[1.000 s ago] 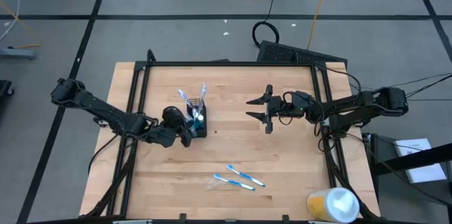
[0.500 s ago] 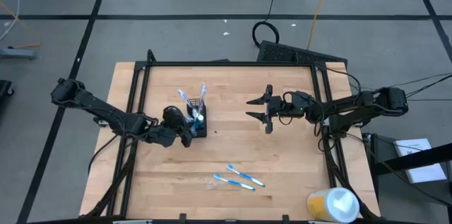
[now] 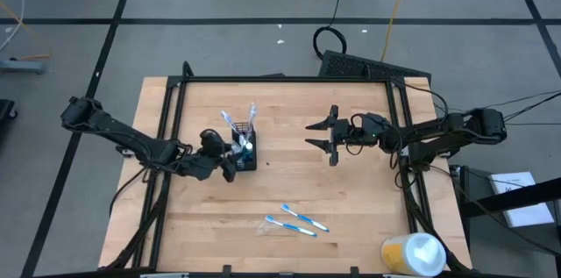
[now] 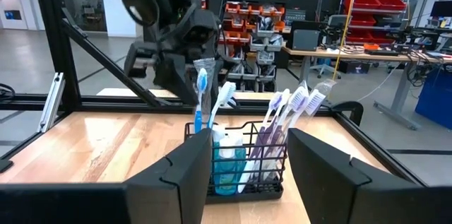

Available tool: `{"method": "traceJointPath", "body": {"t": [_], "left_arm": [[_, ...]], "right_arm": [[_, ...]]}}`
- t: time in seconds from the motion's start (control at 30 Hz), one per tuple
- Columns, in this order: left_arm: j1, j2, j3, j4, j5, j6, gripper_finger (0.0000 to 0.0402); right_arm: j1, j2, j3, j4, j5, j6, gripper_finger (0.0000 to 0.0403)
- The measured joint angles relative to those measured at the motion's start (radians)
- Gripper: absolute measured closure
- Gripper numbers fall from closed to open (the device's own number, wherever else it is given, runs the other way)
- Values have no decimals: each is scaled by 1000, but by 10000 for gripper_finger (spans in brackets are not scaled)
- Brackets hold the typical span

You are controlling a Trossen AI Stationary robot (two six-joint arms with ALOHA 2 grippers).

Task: Pick & Place toothbrushing station
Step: Put the blue toothbrush into the black organizer

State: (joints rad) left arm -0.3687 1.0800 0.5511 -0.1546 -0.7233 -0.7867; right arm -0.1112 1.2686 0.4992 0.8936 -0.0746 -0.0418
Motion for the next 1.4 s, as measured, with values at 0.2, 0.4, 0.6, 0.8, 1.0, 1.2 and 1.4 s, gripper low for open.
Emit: {"method": "traceJointPath", "body": {"t": [0.2, 0.4, 0.6, 0.8, 1.0, 1.2, 1.4], "left_arm": [[0, -111, 0, -15, -3, 42, 207], [0, -219, 0, -13, -4, 114, 206], [0, -318, 0, -13, -9, 197, 206], [0, -413, 0, -5, -10, 313, 206], [0, -479, 0, 61, -11, 473, 206], [0, -525, 0, 112, -19, 654, 206], [0, -531, 0, 114, -134, 736, 206]], "right_arm": [[0, 0, 0, -2, 0, 0, 227], [0, 0, 0, -2, 0, 3, 227], [0, 0, 0, -2, 0, 3, 227], [0, 0, 0, -2, 0, 4, 227], [22, 0, 0, 15, -7, 59, 227], [86, 0, 0, 21, -8, 58, 226], [182, 0, 0, 7, -8, 58, 226]]}}
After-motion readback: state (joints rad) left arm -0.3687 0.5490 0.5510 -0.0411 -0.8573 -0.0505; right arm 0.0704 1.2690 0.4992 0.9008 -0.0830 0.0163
